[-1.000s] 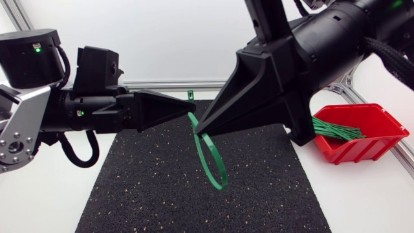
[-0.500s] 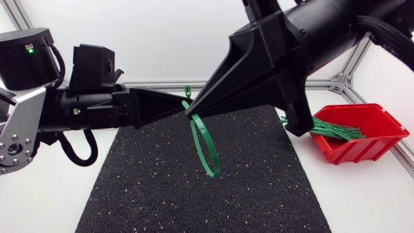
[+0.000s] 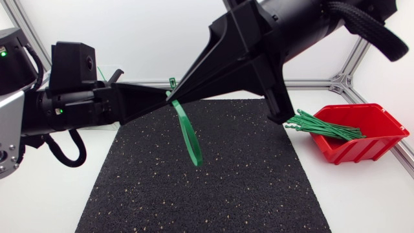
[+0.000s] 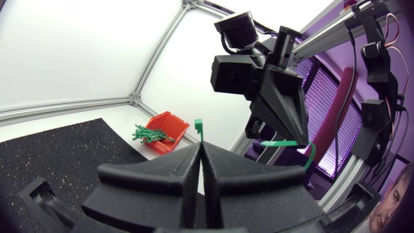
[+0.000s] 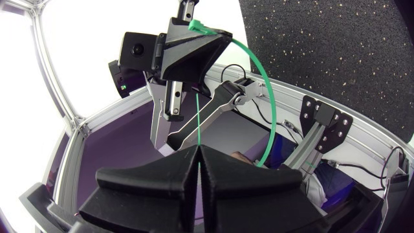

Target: Take a green cable tie from the red box, thread the tail through the head to close it, then place it in the transparent bin on the left.

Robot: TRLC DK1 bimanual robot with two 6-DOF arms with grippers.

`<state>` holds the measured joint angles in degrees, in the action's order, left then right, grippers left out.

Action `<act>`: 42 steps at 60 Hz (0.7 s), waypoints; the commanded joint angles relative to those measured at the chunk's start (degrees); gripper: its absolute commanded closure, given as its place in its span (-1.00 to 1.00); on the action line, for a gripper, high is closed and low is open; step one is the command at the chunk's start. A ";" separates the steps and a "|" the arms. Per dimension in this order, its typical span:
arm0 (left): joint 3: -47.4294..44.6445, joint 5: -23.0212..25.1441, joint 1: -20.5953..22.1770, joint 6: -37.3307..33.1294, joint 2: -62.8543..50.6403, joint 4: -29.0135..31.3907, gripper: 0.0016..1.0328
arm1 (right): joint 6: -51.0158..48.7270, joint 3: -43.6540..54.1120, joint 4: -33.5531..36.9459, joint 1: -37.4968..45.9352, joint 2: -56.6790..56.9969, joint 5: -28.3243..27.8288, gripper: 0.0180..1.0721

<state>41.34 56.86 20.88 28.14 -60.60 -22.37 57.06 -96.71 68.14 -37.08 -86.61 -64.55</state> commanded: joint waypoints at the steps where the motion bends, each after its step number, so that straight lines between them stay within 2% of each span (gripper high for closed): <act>1: -1.35 -0.08 -0.23 2.09 1.62 -1.36 0.93 | 1.74 -1.29 0.15 0.17 -0.76 -0.40 0.89; 10: -1.79 -0.35 0.65 2.09 2.33 -1.98 0.93 | 1.74 -0.94 -0.38 1.40 -0.05 -0.40 0.89; 21: -2.93 -5.71 2.41 0.60 4.26 -2.50 0.94 | 1.74 -0.41 -1.69 2.01 0.12 -0.31 0.89; 42: -3.46 -9.22 6.19 -0.19 3.21 -3.56 0.94 | 1.74 0.99 -4.15 2.98 -0.23 -0.22 0.89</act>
<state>38.92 48.34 26.00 28.45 -57.14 -24.53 57.06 -96.75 64.45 -34.48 -86.61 -64.55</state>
